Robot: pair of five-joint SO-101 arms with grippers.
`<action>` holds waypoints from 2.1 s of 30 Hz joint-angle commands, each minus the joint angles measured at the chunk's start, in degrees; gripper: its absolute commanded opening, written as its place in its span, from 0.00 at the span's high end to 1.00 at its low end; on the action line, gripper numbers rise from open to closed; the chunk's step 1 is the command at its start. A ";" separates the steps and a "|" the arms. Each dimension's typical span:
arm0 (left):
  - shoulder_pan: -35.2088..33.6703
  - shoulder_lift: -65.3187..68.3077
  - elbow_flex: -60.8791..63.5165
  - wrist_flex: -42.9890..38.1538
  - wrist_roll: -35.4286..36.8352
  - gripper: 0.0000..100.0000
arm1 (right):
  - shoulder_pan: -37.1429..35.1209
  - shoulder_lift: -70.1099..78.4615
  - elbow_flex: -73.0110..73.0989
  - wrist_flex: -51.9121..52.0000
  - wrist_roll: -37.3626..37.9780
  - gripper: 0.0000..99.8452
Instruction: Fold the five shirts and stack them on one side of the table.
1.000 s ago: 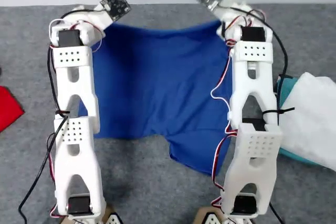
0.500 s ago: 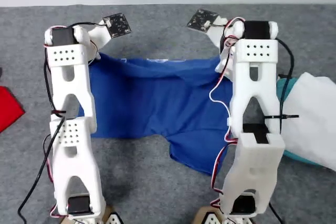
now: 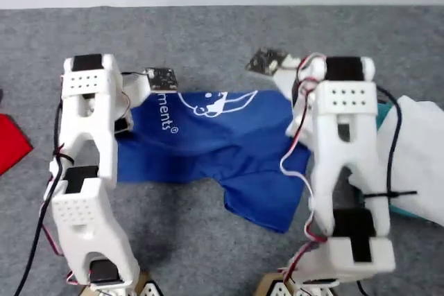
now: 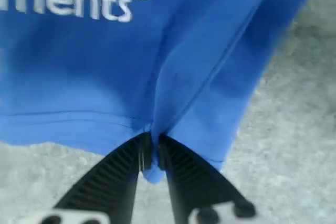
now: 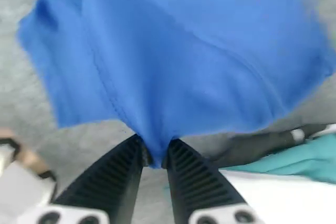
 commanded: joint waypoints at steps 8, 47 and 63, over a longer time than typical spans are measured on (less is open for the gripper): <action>-1.93 1.23 0.13 -4.66 1.93 0.98 | -2.15 -12.18 17.58 -0.22 -2.11 0.99; -7.03 -7.91 -13.76 1.58 1.76 0.86 | 0.04 -11.82 4.57 0.13 -6.33 0.72; 0.35 9.67 -14.02 -18.81 36.40 1.00 | -2.68 14.02 4.22 -37.32 -18.99 0.97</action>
